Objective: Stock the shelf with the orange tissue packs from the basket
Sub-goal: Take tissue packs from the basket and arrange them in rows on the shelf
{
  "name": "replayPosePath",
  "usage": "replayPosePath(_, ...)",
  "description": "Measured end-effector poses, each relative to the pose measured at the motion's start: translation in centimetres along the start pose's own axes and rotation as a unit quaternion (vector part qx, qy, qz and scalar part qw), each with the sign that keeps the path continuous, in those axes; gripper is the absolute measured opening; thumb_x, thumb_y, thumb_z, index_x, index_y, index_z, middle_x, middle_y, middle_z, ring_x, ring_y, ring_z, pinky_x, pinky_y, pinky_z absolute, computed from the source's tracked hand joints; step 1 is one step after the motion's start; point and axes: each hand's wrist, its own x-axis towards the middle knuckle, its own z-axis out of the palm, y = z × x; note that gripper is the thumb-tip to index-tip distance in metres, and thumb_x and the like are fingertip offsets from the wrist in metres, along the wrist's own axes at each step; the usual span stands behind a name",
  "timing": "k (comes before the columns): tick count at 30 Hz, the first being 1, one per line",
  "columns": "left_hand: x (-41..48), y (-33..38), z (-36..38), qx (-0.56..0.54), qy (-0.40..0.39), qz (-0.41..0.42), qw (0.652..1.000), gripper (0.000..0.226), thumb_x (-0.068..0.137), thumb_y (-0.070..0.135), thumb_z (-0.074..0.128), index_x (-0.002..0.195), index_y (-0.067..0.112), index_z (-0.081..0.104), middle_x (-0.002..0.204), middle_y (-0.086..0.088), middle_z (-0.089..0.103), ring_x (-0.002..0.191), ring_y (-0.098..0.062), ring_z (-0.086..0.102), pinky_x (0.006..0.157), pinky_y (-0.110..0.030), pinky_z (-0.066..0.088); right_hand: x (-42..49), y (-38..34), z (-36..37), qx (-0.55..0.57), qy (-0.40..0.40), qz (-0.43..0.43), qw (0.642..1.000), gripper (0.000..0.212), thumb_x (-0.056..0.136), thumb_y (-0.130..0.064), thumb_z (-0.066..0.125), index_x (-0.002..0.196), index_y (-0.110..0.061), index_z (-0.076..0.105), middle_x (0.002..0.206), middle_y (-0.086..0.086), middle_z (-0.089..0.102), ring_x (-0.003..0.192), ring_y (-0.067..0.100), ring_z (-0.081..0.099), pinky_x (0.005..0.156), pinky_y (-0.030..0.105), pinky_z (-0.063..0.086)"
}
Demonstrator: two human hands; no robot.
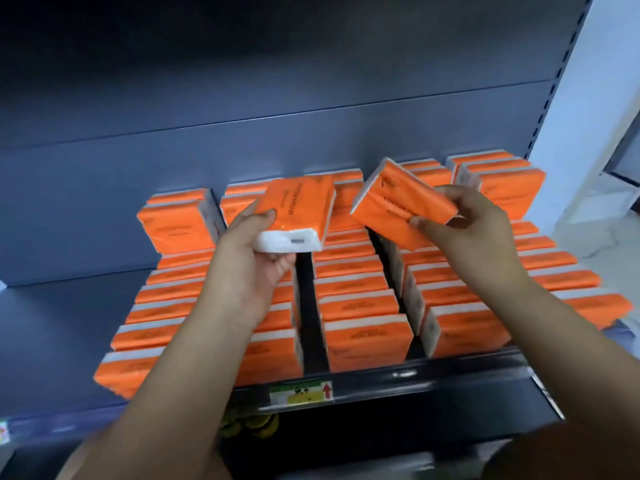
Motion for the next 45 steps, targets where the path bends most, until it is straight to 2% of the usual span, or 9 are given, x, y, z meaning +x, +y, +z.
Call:
replayPosePath(5,1.2,-2.1,-0.5,0.010,-0.075,-0.029,0.997,0.031,0.094,-0.001,0.049,0.109,0.022,0.063,0.108,-0.002,0.077,0.101,-0.024,0.076,0.077,-0.035,0.062,3.3,1.1,-1.4,-0.019,0.015,-0.052,0.998,0.042,0.083,-0.011,0.083,0.114,-0.034,0.066,0.108,-0.015,0.071,0.093,0.014,0.070,0.088,0.034,0.057)
replayPosePath(8,1.6,-2.7,-0.3,0.045,-0.088,-0.007,0.995,0.038,0.082,0.003,0.066,0.115,0.022,0.061,0.117,-0.005,0.076,0.108,-0.026,0.075,0.085,-0.038,0.061,5.0,1.8,-1.8,-0.065,0.010,-0.077,0.995,0.048,0.082,-0.009,0.083,0.123,-0.028,0.067,0.111,-0.016,0.068,0.086,0.014,0.067,0.079,0.020,0.053)
replayPosePath(11,2.1,-2.9,0.2,0.095,-0.083,0.047,0.991,0.038,0.074,0.008,0.074,0.106,0.025,0.062,0.101,0.001,0.076,0.092,-0.018,0.073,0.076,-0.030,0.055,6.8,3.1,-2.3,-0.133,-0.008,-0.095,0.986,0.053,0.080,-0.007,0.082,0.127,-0.027,0.068,0.123,-0.004,0.067,0.101,0.008,0.066,0.088,0.010,0.044)
replayPosePath(14,2.8,-3.2,0.1,0.075,-0.074,0.024,0.994,0.027,0.080,0.008,0.074,0.092,0.027,0.059,0.083,0.006,0.071,0.070,-0.010,0.067,0.067,-0.031,0.043,8.0,4.0,-2.7,-0.217,-0.023,-0.116,0.969,0.057,0.078,-0.009,0.082,0.131,-0.021,0.068,0.129,0.001,0.065,0.120,0.020,0.061,0.102,0.018,0.039)
replayPosePath(17,3.2,-3.6,-0.1,0.033,-0.057,-0.001,0.998,0.028,0.078,0.011,0.076,0.096,0.023,0.057,0.077,0.005,0.072,0.067,-0.009,0.072,0.069,-0.027,0.051,8.0,4.9,-2.8,-0.248,-0.038,-0.112,0.962,0.060,0.074,-0.006,0.083,0.131,-0.020,0.069,0.128,0.007,0.063,0.122,0.024,0.058,0.105,0.022,0.037)
replayPosePath(23,2.4,-3.7,0.4,-0.006,-0.027,0.024,0.999,0.079,0.074,0.014,0.080,0.146,0.018,0.049,0.124,-0.004,0.075,0.108,-0.024,0.076,0.085,-0.030,0.061,7.8,5.3,-2.3,-0.268,-0.040,-0.096,0.958,0.063,0.073,0.002,0.079,0.133,-0.015,0.069,0.129,0.012,0.060,0.124,0.024,0.053,0.104,0.009,0.028)
replayPosePath(34,1.2,-4.1,0.3,0.030,-0.049,0.024,0.998,0.029,0.099,0.008,0.062,0.123,0.022,0.054,0.125,-0.011,0.074,0.104,-0.037,0.075,0.088,-0.040,0.061,7.2,5.8,-1.1,-0.366,-0.018,-0.163,0.916,0.058,0.077,0.003,0.065,0.135,-0.008,0.064,0.127,0.019,0.058,0.120,0.042,0.056,0.104,0.048,0.048)
replayPosePath(41,2.0,-4.6,0.0,0.065,-0.045,0.038,0.996,0.024,0.098,0.005,0.062,0.113,0.022,0.057,0.119,-0.010,0.075,0.104,-0.033,0.075,0.088,-0.042,0.060,5.6,3.0,-0.2,-0.460,0.041,-0.255,0.849,0.055,0.076,0.002,0.054,0.130,-0.007,0.064,0.130,0.022,0.058,0.122,0.046,0.050,0.103,0.051,0.044)
replayPosePath(45,2.5,-5.3,0.4,0.086,-0.051,0.057,0.993,0.021,0.100,0.000,0.052,0.105,0.018,0.060,0.108,-0.013,0.076,0.100,-0.039,0.074,0.095,-0.052,0.059,2.3,0.1,3.0,-0.273,-0.029,-0.270,0.923,0.043,0.083,-0.003,0.061,0.121,-0.016,0.075,0.104,0.003,0.072,0.100,0.024,0.062,0.093,0.029,0.043)
